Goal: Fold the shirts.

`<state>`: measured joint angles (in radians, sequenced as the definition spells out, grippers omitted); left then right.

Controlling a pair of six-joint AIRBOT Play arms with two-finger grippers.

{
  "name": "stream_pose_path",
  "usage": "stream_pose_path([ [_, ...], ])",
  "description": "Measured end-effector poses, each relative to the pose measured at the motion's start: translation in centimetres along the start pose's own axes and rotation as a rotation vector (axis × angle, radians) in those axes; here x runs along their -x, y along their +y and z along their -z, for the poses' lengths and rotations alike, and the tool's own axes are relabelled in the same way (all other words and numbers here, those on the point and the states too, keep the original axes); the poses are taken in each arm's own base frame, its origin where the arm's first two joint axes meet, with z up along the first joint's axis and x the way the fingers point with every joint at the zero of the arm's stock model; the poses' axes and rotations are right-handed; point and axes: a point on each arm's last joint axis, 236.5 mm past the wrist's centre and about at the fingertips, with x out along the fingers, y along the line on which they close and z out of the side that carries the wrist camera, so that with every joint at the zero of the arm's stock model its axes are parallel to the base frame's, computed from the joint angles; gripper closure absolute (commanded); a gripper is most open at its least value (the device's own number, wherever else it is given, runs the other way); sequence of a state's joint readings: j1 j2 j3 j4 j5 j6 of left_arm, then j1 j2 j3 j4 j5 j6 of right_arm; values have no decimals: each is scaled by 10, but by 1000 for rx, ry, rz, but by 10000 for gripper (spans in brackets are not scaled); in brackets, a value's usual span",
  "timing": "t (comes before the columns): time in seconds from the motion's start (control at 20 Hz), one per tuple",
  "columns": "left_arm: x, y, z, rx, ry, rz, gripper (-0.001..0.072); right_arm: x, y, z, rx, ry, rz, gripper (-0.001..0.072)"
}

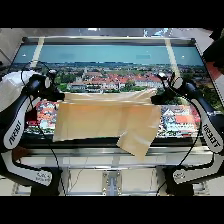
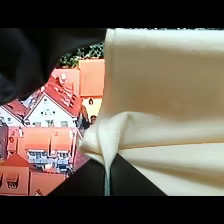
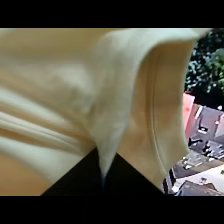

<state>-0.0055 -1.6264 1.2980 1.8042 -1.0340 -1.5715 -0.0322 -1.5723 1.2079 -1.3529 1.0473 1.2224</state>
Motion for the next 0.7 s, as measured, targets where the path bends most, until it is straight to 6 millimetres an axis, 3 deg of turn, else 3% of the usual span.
stream_pose_path([
  [0.1, -7, -5, 7, -1, 24, 11, 698, -9, 0, 8, -6, 12, -2, 697],
  [0.15, -10, -7, 9, -1, 35, 16, 697, -12, 1, 12, -10, 18, -5, 652],
  [0.2, -12, -8, 12, -1, 44, 20, 616, -14, 2, 13, -14, 17, -7, 451],
  [0.25, -13, -8, 14, -7, 52, 17, 326, -15, 1, 16, -14, 25, -2, 283],
  [0.3, -14, -7, 17, -8, 64, 15, 170, -15, 2, 18, -25, 32, -9, 283],
  [0.4, -9, -9, 19, 3, 69, 25, 172, -6, 9, 16, -42, 43, -33, 289],
  [0.45, -1, -8, 17, 5, 57, 24, 172, 5, 11, 13, -36, 48, -37, 289],
  [0.55, 35, 2, 8, 24, -16, 13, 172, 48, 7, 4, -5, 41, -7, 289],
  [0.7, 122, 34, 3, 79, -205, -33, 172, 146, -21, -1, 2, -52, 125, 288],
])
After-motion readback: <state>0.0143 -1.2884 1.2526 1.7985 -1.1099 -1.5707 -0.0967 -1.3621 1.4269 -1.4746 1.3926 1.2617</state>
